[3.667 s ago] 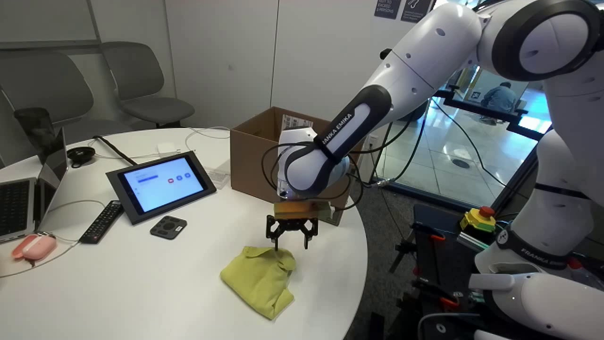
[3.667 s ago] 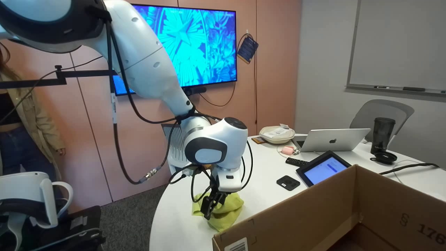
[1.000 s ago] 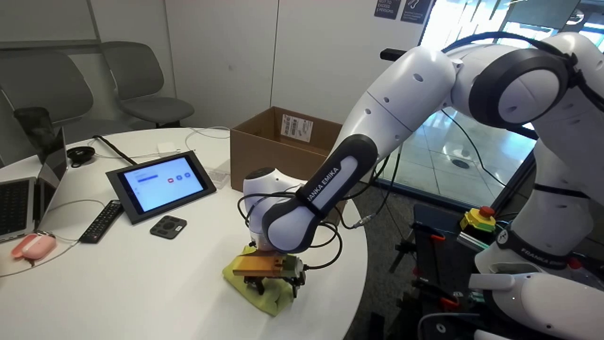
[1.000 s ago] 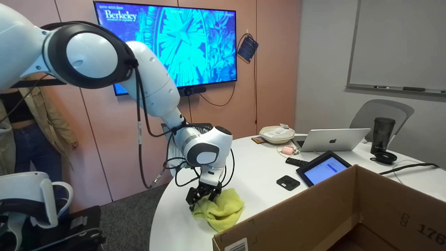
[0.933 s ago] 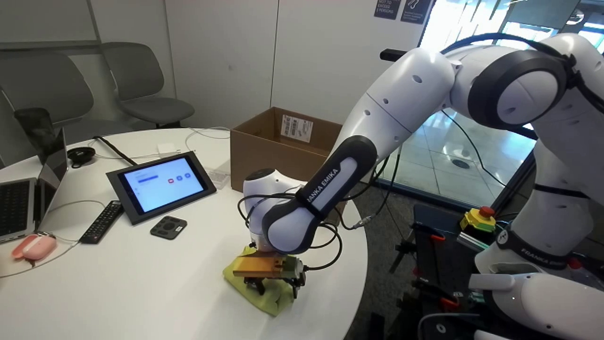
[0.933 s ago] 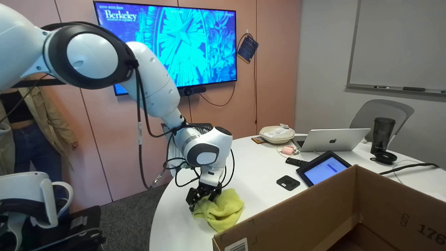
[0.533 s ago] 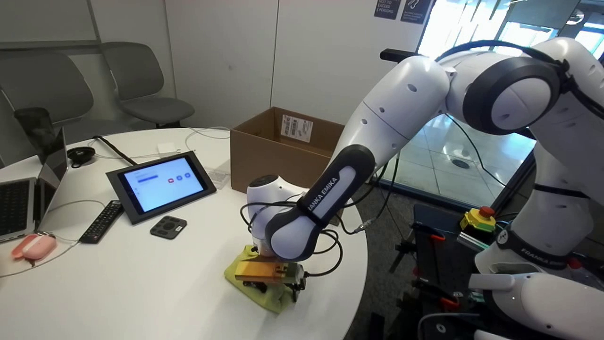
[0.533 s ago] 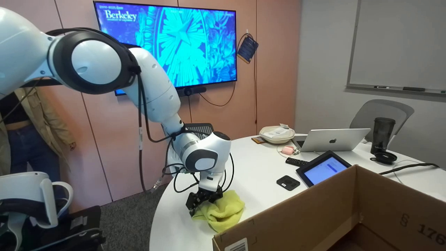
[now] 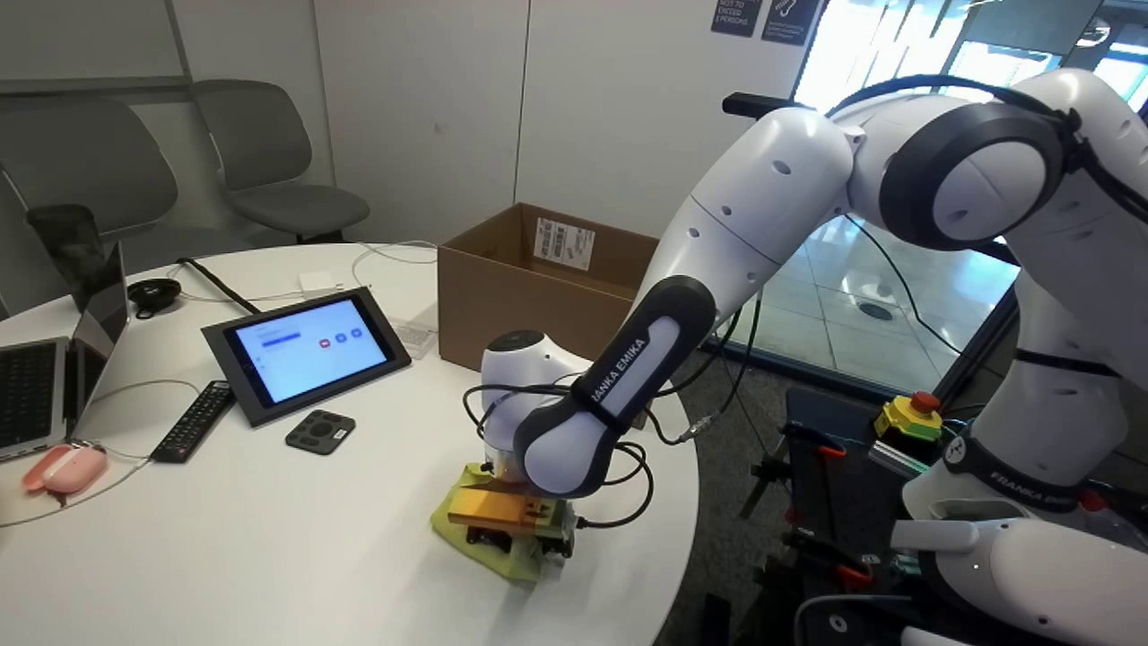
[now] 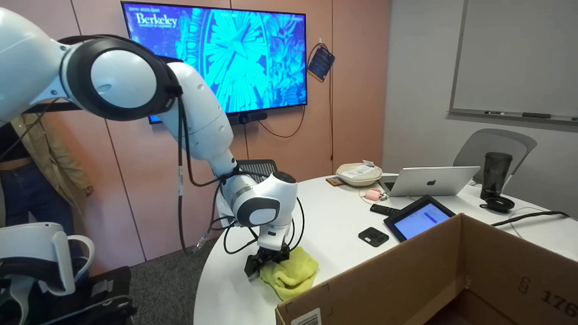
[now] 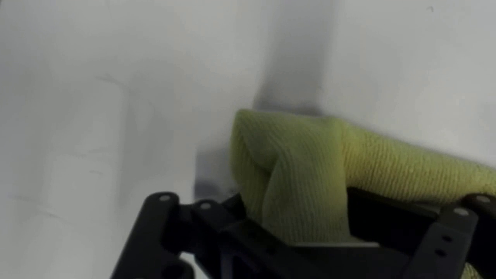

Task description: Put the marker on the cloth, then fold the cloth and put it in the box

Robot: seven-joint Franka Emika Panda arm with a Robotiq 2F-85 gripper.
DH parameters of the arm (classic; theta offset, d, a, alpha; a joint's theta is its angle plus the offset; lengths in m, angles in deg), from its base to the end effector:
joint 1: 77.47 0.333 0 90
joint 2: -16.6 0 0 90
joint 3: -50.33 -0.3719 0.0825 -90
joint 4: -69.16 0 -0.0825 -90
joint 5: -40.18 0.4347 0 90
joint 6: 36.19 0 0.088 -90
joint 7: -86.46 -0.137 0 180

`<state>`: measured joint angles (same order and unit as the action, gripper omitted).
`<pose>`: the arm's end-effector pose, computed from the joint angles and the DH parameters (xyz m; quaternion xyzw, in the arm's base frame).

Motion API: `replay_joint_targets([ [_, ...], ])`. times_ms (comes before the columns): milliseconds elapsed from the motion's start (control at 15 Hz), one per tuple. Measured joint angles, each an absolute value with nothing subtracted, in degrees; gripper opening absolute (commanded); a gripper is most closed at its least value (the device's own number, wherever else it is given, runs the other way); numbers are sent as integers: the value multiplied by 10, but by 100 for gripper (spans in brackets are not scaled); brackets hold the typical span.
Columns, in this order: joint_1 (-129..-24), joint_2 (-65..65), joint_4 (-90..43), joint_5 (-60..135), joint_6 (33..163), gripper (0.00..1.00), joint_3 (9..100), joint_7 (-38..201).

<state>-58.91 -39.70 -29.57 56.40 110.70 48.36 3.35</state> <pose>0.6380 0.2394 -0.0362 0.7747 -0.6228 -0.1094 0.0046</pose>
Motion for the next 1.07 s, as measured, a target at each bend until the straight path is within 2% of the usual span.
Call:
replay_joint_targets([
  [133, -590, -392, -303, 563, 1120, 1, 485, 34],
  [267, -589, -385, -312, 556, 1127, 0, 494, 34],
  [333, -587, -381, -316, 547, 1128, 4, 503, 34],
  [667, -560, -348, -344, 469, 1128, 7, 570, 29],
  [1067, -494, -283, -375, 341, 1127, 5, 648, -9],
])
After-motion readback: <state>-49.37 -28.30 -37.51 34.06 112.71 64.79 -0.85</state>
